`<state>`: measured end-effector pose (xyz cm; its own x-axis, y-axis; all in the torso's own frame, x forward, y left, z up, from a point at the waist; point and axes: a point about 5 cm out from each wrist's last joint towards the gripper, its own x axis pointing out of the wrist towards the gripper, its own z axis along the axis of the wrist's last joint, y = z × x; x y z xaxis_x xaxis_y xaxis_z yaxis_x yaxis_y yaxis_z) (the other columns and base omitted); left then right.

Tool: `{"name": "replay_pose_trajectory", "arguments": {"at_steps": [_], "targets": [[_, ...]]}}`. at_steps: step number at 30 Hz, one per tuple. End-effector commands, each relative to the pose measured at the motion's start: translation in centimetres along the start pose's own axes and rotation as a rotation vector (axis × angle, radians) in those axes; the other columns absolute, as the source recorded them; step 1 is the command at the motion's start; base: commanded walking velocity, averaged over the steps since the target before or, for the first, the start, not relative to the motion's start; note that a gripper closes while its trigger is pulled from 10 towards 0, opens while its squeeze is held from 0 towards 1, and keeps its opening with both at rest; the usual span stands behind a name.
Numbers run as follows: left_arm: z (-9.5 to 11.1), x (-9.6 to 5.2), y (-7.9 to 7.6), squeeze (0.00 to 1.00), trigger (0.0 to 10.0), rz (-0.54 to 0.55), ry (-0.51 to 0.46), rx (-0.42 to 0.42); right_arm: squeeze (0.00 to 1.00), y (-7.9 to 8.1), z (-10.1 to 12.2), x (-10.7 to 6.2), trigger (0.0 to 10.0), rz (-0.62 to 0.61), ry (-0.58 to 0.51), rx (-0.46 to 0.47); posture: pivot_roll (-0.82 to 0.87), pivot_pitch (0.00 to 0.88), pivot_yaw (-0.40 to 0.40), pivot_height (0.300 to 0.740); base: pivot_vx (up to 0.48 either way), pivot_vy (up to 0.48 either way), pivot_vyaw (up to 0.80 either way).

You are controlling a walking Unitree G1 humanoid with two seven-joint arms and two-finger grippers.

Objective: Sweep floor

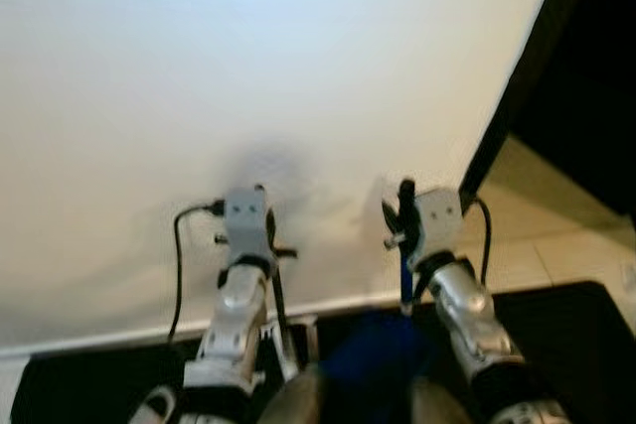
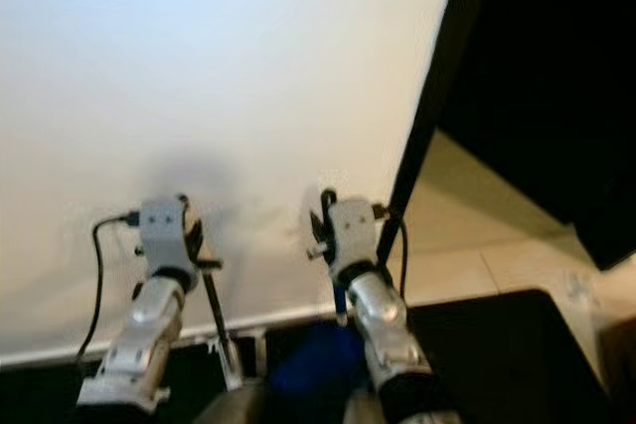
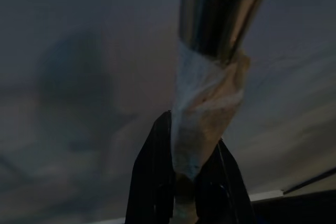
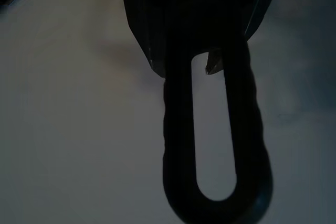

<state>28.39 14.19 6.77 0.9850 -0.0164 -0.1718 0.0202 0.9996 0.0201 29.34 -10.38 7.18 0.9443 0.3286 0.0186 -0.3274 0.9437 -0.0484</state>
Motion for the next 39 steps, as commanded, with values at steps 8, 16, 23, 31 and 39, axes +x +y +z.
{"name": "replay_pose_trajectory", "arguments": {"at_steps": [8,16,23,31,39], "targets": [[0.10,0.07,0.33,0.00,10.0,0.007,-0.007,0.008,0.00,0.22,0.48,0.25,10.0,0.010,-0.026,0.000,-0.04,0.080,0.061,0.740,0.000,0.000,0.79],[0.09,0.03,0.33,0.00,10.0,0.009,-0.008,0.009,0.00,-0.08,0.45,0.25,10.0,-0.015,-0.023,-0.003,-0.04,0.085,0.059,0.740,0.000,0.000,0.36],[-0.02,-0.02,0.29,0.00,10.0,0.008,-0.005,0.007,0.00,-0.13,0.38,0.21,10.0,-0.018,-0.020,-0.001,-0.04,0.087,0.058,0.740,0.000,0.000,0.00],[0.10,-0.12,0.32,0.00,10.0,0.007,-0.017,-0.015,0.00,-0.35,0.38,0.15,10.0,-0.033,-0.025,0.002,-0.03,0.096,0.059,0.740,0.000,0.000,0.00],[0.15,-0.17,0.26,0.00,10.0,-0.003,-0.021,-0.012,0.00,-0.38,0.43,0.16,10.0,-0.035,-0.028,0.004,-0.03,0.097,0.059,0.740,-0.119,0.000,0.00]]}}
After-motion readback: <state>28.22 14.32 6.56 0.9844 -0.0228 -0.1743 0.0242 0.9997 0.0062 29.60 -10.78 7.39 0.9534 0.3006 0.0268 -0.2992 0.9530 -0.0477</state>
